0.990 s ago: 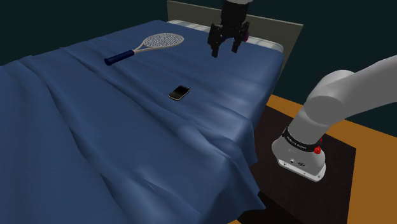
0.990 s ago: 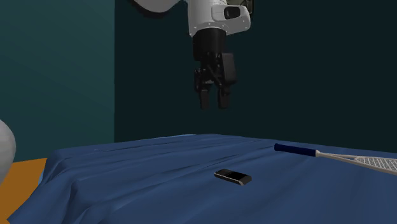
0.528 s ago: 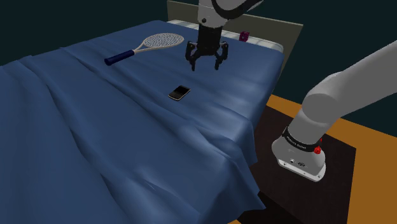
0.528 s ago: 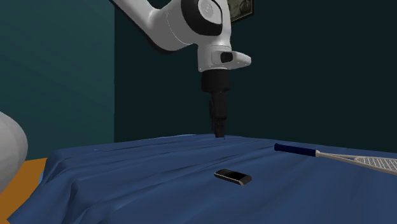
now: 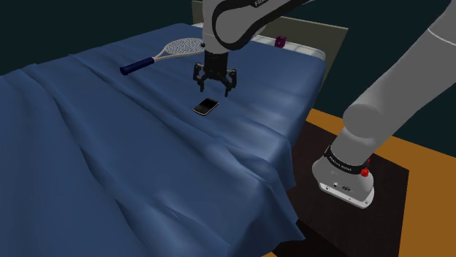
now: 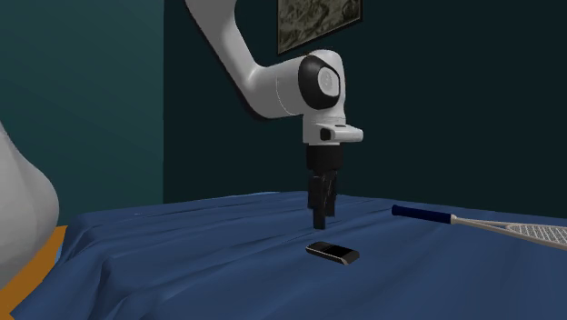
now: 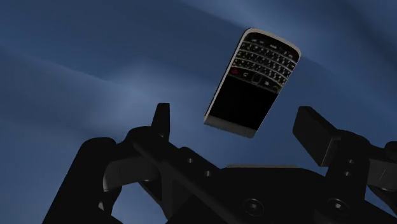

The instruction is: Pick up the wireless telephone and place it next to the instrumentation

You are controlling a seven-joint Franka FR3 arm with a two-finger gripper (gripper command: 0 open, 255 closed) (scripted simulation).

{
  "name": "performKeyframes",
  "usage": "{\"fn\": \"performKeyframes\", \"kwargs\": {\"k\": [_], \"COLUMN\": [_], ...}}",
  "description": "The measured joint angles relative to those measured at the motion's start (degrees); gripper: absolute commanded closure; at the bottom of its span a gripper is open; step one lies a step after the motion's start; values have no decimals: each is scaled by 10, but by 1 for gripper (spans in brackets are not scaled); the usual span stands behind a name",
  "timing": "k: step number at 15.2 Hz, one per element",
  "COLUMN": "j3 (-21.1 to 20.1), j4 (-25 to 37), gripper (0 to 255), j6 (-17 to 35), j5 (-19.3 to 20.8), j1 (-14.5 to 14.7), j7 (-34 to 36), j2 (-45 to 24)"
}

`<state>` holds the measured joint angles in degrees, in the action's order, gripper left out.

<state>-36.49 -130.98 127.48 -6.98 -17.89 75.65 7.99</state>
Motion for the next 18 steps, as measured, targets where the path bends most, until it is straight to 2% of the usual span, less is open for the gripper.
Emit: {"fn": "performKeyframes", "kwargs": {"k": [3, 4, 11, 17, 18], "j3": [-12, -12, -9, -8, -8], "j4": [27, 31, 20, 18, 18], "gripper": [0, 0, 0, 0, 255], "j6": [36, 44, 93, 99, 99], "j5": [48, 58, 99, 103, 103], "j1": [-14, -14, -9, -9, -9], "j7": [112, 131, 172, 174, 174], "j2": [-75, -89, -137, -142, -142]}}
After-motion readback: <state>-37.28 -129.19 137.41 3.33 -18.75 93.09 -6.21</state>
